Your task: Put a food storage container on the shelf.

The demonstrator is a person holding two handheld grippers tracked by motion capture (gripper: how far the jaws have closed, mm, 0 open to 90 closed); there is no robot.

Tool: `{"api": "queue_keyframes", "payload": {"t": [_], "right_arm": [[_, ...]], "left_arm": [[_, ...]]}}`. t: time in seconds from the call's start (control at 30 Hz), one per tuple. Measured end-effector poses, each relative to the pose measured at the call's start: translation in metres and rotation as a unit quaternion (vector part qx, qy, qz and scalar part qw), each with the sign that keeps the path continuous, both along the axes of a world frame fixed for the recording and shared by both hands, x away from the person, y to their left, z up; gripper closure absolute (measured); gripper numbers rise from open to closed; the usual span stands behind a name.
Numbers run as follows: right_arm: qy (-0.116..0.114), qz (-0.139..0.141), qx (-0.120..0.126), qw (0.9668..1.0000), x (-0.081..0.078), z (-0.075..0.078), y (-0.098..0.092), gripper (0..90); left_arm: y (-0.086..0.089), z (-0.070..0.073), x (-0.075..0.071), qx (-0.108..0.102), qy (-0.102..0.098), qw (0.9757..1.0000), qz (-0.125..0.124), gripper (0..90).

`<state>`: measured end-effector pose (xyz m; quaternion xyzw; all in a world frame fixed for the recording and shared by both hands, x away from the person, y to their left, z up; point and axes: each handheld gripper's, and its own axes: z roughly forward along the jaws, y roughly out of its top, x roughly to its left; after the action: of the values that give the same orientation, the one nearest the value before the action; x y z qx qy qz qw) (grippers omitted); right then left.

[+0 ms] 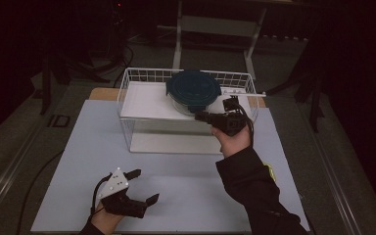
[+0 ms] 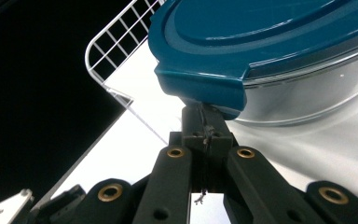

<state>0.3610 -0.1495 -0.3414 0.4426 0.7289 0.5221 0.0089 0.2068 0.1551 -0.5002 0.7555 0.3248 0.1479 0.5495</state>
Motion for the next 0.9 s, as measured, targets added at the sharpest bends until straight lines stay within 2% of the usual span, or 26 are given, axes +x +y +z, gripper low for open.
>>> {"api": "queue_keyframes", "payload": {"t": [0.2, 0.27, 0.33, 0.53, 0.6, 0.67, 0.7, 0.83, 0.9], "right_arm": [[-0.001, -0.005, 0.001, 1.0000, 0.008, 0.000, 0.002, 89.5], [0.003, 0.001, 0.000, 1.0000, 0.010, 0.000, 0.003, 89.6], [-0.005, 0.000, -0.014, 0.9999, 0.008, 0.002, 0.005, 89.0], [-0.009, 0.002, -0.011, 0.9999, 0.002, 0.003, 0.006, 85.1], [-0.015, 0.008, -0.014, 0.9997, -0.005, 0.002, 0.005, 81.8], [-0.020, 0.011, -0.017, 0.9996, -0.008, 0.002, 0.005, 79.3], [-0.030, 0.014, -0.023, 0.9992, -0.016, 0.002, 0.002, 73.1], [-0.055, 0.022, -0.039, 0.9975, -0.029, 0.001, -0.002, 55.6], [-0.059, 0.026, -0.035, 0.9973, -0.035, -0.002, -0.006, 48.1]], "left_arm": [[-0.001, -0.003, 0.000, -0.006, 0.002, 0.9999, -0.008, 0.5], [-0.002, -0.004, 0.000, -0.001, 0.001, 1.0000, -0.008, 0.5], [-0.002, -0.005, 0.001, 0.002, 0.002, 1.0000, -0.009, 0.5], [-0.004, -0.002, 0.000, -0.004, 0.011, 0.9997, -0.020, 0.5], [-0.003, 0.003, -0.002, 0.005, 0.013, 0.9994, -0.032, 0.5], [-0.002, 0.005, -0.003, 0.008, 0.011, 0.9993, -0.034, 0.5], [0.001, 0.008, -0.006, 0.023, 0.002, 0.9991, -0.037, 0.5], [0.011, 0.010, -0.009, 0.019, 0.000, 0.9991, -0.037, 0.5], [0.015, 0.008, -0.010, 0.016, 0.002, 0.9993, -0.033, 0.5]]}}
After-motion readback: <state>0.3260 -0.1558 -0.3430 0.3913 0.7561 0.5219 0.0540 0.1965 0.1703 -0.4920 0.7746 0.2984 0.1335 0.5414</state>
